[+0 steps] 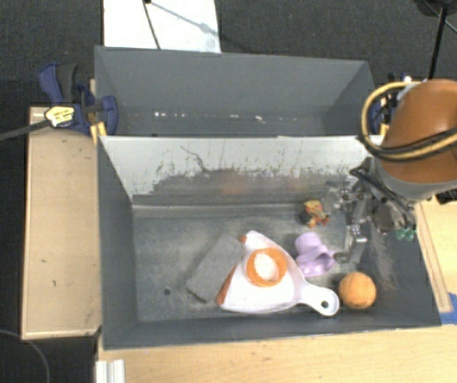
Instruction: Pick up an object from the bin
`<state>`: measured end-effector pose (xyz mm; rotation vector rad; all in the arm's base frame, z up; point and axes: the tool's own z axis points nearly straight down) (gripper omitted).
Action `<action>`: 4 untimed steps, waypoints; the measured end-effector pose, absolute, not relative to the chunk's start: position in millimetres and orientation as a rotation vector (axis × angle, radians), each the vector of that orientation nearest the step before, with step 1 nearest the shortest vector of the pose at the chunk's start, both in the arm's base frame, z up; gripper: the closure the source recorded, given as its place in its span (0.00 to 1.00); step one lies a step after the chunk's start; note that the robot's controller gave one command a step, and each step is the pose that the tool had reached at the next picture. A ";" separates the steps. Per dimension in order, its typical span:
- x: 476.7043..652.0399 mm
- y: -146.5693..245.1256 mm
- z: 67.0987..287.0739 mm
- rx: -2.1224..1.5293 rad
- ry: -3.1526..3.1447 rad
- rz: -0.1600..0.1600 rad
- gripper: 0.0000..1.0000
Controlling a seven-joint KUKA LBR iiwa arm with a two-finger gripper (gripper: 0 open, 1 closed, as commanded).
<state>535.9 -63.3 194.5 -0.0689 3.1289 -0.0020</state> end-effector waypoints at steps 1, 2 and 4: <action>520.8 -61.7 124.7 -0.167 3.130 -0.001 0.00; 494.6 -69.1 80.8 -0.188 3.104 -0.004 1.00; 501.3 -58.7 79.2 -0.186 3.118 -0.011 1.00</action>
Offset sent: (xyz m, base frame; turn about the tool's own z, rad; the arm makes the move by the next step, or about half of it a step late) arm -0.0503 -0.0069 -0.1207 -0.0762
